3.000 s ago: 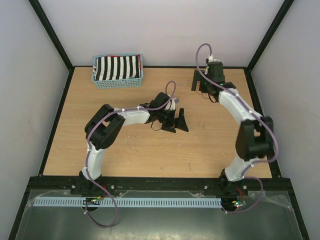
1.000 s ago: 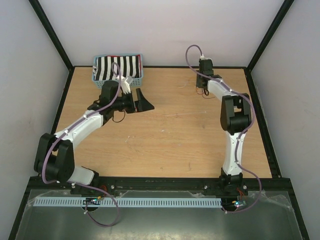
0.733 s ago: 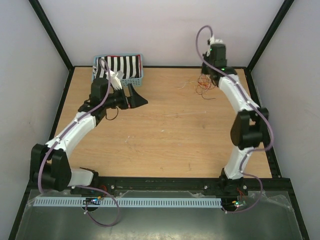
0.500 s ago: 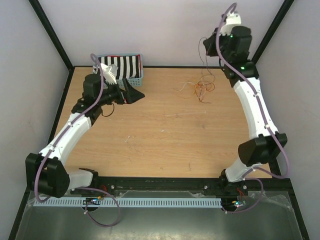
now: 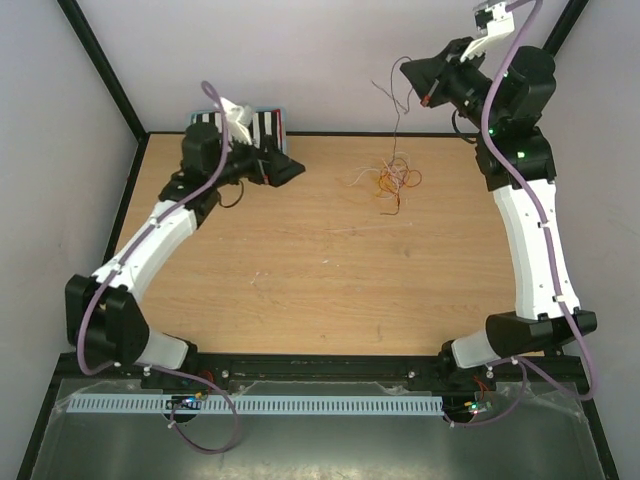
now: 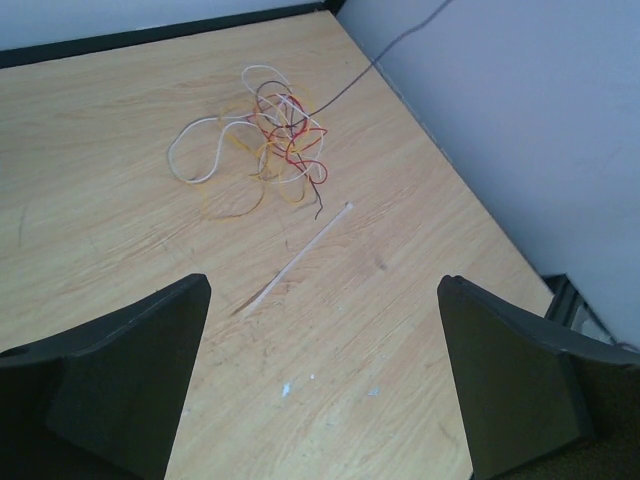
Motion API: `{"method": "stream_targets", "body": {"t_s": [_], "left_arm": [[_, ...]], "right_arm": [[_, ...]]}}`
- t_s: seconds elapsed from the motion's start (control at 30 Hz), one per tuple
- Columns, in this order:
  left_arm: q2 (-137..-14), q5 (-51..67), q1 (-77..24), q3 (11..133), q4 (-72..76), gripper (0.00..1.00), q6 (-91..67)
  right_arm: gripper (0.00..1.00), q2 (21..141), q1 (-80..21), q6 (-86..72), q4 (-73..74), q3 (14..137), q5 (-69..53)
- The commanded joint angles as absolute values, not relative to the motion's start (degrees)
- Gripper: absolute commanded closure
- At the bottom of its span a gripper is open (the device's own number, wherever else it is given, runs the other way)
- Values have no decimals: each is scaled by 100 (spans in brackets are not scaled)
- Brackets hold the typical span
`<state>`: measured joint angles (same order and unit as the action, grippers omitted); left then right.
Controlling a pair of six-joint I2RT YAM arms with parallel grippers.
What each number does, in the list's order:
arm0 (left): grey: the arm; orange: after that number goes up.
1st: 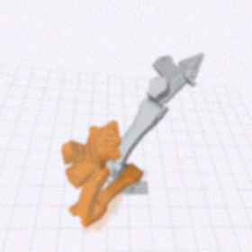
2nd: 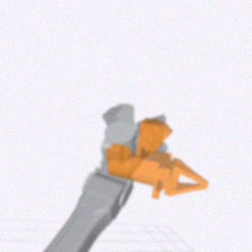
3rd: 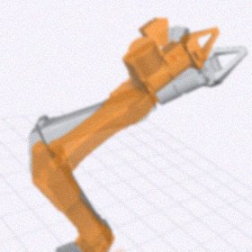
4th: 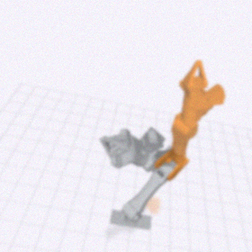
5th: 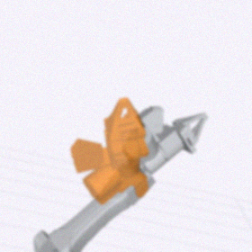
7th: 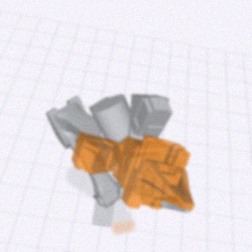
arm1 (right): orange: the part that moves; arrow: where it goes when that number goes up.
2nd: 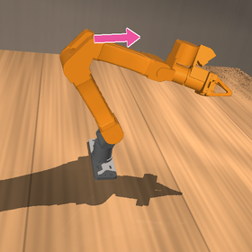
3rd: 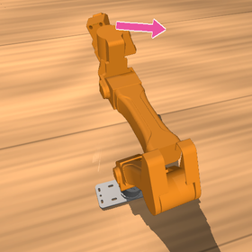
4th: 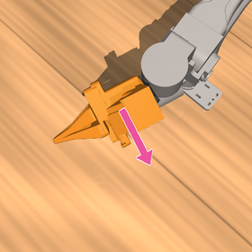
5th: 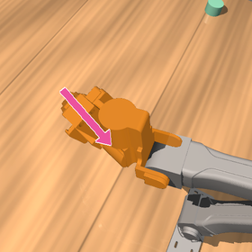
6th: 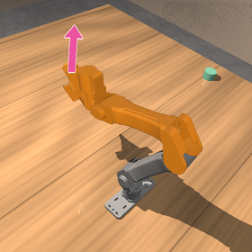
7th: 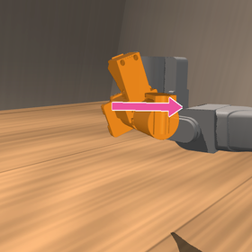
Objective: Zip-tie the wires
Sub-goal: Untie the cable at the center of the board.
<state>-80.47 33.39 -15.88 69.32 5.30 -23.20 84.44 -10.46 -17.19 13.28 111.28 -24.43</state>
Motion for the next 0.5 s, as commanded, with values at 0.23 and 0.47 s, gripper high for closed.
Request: {"method": "stream_targets", "body": {"t_s": [0.23, 0.47], "left_arm": [[-10021, 2528, -3363, 7707, 2385, 1, -579], [-11693, 2126, -3665, 8757, 3549, 5, -459]], "right_arm": [[100, 7963, -1055, -1878, 1275, 10857, -2352], [100, 7671, -1051, -1914, 1283, 10557, -2035]]}}
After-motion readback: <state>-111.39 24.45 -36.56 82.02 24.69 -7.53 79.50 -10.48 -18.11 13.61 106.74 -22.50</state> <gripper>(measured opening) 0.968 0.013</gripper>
